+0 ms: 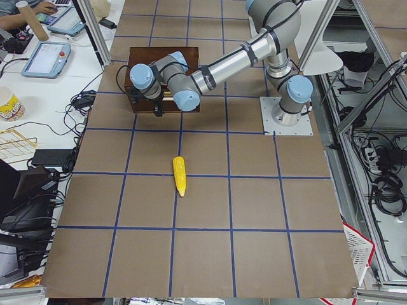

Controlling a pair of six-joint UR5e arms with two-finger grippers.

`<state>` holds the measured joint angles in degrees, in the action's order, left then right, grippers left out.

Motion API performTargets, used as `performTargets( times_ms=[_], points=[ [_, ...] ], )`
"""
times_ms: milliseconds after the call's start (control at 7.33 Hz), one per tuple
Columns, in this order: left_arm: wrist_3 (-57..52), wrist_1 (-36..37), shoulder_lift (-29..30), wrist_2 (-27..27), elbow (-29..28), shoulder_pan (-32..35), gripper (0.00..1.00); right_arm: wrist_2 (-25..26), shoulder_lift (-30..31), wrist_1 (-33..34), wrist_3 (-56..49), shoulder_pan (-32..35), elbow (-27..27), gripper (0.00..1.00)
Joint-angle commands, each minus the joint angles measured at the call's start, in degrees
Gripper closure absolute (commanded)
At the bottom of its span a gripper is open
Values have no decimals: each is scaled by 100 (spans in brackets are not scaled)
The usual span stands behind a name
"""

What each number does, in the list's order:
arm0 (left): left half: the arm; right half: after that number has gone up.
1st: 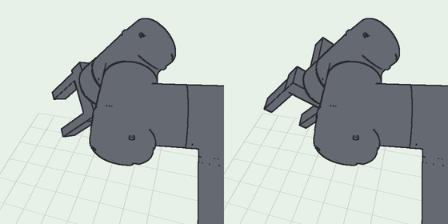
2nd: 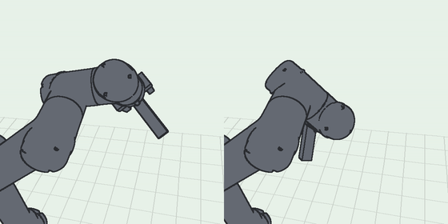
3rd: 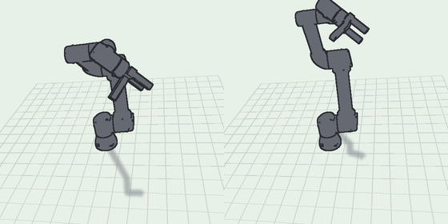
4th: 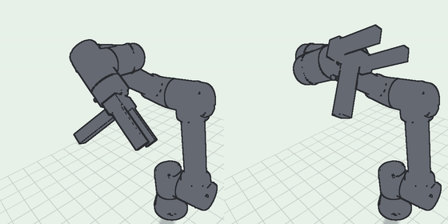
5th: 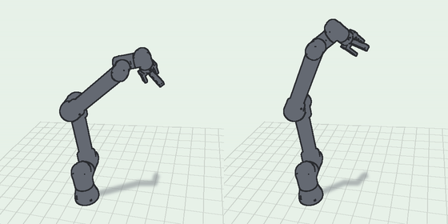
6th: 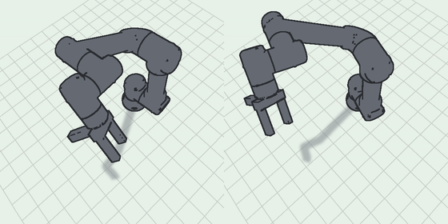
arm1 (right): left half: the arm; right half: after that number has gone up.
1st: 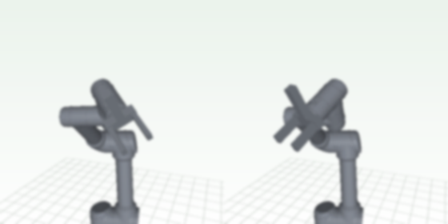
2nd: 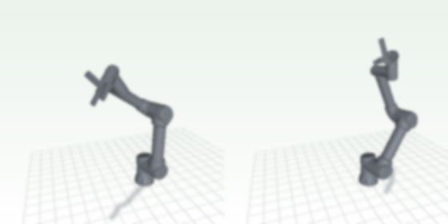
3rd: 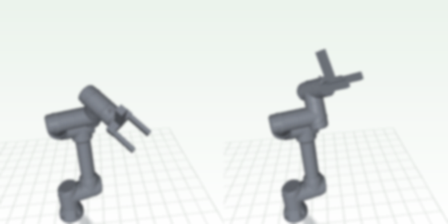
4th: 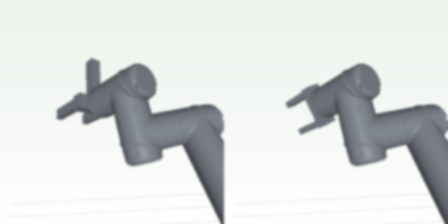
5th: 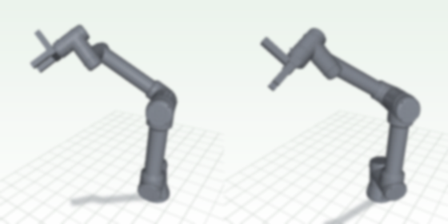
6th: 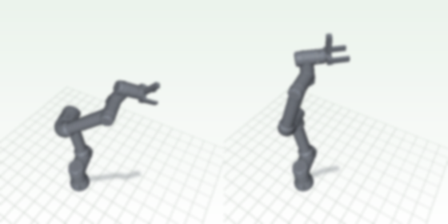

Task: Open drawer and put corn inside
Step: 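Lower the left gripper and hook the white drawer handle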

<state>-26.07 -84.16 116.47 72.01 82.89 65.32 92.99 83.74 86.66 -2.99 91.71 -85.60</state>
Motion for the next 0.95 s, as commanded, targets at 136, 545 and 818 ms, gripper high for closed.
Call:
performTargets(
  times_ms=[136, 545, 818],
  points=[
    [-457, 5, 129, -3, 34, -1, 0, 0, -7, 0, 0, -4, 0, 0],
    [-311, 5, 156, -20, 25, 8, 0, 0, -7, -9, 0, -4, 0, 0],
    [-294, 5, 165, 6, 139, 8, 0, 0, 2, 0, 0, -4, 0, 0]
  ],
)
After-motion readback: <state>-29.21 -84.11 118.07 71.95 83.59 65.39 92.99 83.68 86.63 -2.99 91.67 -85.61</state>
